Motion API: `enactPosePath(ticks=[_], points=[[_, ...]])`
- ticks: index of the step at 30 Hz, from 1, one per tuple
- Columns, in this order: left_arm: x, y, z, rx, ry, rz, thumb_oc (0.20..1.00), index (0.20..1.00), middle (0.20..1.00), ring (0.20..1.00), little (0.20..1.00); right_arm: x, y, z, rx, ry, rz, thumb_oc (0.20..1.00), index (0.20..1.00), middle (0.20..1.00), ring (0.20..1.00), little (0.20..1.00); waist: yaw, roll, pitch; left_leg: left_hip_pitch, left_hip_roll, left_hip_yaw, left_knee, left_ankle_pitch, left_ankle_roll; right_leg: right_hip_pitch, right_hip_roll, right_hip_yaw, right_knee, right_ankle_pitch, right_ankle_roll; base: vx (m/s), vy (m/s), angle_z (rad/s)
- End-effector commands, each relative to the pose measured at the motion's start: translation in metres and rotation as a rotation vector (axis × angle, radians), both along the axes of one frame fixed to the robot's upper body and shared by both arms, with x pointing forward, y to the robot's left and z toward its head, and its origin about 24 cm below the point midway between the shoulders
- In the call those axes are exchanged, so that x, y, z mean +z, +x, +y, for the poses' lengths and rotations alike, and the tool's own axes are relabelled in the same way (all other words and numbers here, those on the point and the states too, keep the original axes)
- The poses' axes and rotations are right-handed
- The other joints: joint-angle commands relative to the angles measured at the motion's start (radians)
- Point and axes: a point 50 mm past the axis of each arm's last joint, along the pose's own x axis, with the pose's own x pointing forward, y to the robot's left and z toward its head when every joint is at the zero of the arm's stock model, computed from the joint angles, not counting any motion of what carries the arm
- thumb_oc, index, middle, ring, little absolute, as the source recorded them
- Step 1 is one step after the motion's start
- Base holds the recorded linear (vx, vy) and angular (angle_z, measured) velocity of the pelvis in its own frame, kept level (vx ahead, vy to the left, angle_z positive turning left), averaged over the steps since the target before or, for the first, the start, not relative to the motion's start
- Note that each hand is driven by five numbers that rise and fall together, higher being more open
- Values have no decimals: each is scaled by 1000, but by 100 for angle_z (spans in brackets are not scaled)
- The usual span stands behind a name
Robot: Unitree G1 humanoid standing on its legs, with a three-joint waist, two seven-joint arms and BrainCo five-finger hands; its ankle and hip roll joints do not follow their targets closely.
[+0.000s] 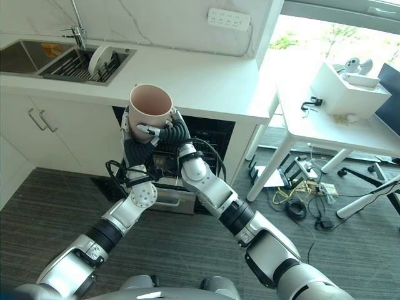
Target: Place the dishes in the dishwasher.
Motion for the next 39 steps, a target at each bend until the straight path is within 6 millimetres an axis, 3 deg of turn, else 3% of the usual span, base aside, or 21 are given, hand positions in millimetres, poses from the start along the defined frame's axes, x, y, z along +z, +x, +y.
enactPosePath(ticks=[1, 11, 12, 29, 35, 39], points=[[24, 1, -43, -208, 69, -121, 200, 200, 200, 200, 200, 53, -10, 31, 100, 75, -224, 200, 200, 200, 200, 200, 23, -9, 2, 21, 5, -35, 34, -95, -18, 36, -58, -6, -53, 56, 84, 0, 0, 0], [20, -1, -46, -248, 90, -109, 200, 200, 200, 200, 200, 65, -13, 25, 47, 190, -280, 200, 200, 200, 200, 200, 25, 0, 6, 18, 4, -38, 34, -93, -17, 35, -59, -9, -53, 56, 82, 1, 0, 0], [18, -3, -47, -266, 94, -101, 1000, 1000, 1000, 1000, 1000, 66, -13, 21, 18, 230, -282, 200, 200, 200, 200, 200, 24, 2, 5, 19, 4, -38, 34, -92, -17, 36, -59, -9, -53, 56, 81, 0, 0, 0], [12, -13, -37, -346, 138, -106, 1000, 1000, 1000, 1000, 1000, 76, -7, -42, -214, 466, -381, 200, 200, 200, 200, 200, -1, 26, 1, 15, 22, -18, 34, -85, -23, 34, -61, -22, -53, 51, 75, 0, 0, 0], [8, -13, -17, -287, 196, -91, 1000, 1000, 1000, 1000, 1000, 71, -9, -64, -241, 470, -403, 200, 200, 200, 200, 200, -10, 36, -1, 14, 38, 1, 34, -77, -30, 36, -71, -41, -53, 50, 77, 0, 7, 7], [1, -12, 2, -256, 277, -69, 1000, 1000, 1000, 1000, 1000, 52, -6, -77, -256, 407, -343, 200, 200, 200, 200, 200, -13, 45, 5, 3, 40, 1, 34, -70, -33, 27, -76, -44, -53, 54, 80, -3, 15, 10]])
